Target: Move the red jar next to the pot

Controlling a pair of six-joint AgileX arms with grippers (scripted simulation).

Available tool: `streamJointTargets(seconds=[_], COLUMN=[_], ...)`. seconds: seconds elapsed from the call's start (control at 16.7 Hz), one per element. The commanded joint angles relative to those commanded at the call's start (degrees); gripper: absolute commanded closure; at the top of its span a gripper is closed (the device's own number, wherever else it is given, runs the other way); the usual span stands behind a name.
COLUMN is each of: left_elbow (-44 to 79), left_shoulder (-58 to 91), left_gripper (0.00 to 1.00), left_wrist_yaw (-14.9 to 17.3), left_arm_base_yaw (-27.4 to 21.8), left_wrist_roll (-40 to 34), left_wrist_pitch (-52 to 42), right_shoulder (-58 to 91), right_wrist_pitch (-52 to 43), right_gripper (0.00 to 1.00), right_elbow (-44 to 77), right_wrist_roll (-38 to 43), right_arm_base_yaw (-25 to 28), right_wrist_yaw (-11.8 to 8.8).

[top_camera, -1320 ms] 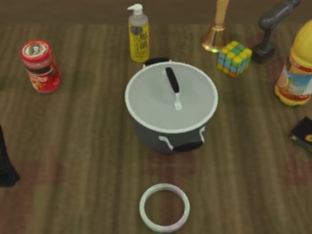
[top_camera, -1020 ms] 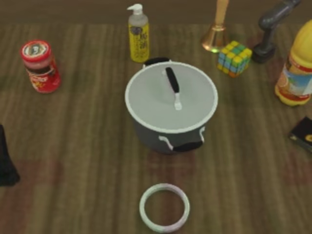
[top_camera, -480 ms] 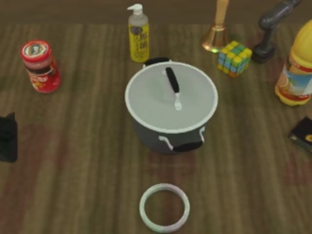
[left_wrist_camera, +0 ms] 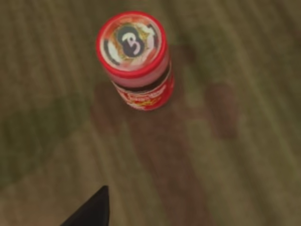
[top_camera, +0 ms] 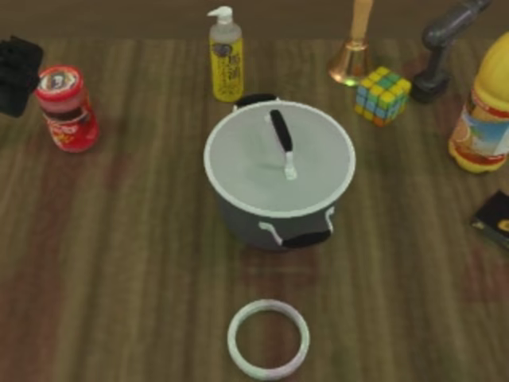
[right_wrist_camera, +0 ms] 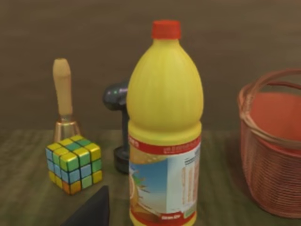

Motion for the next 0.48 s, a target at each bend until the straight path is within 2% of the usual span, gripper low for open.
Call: streamJointTargets(seconds=[0.48], left_elbow=[47.36], left_shoulder=[41.82], left_gripper=[0.0], left_wrist_yaw=[0.97], left_arm_base_yaw=[1.0], left_wrist_roll=[12.44], left_wrist_pitch=[-21.86], right_shoulder=[0.0], right_wrist_pitch=[0.0], right_gripper=[0.0], right_elbow=[0.0], right_wrist_roll=[0.0], right_arm_base_yaw=[0.0], right_wrist_yaw=[0.0])
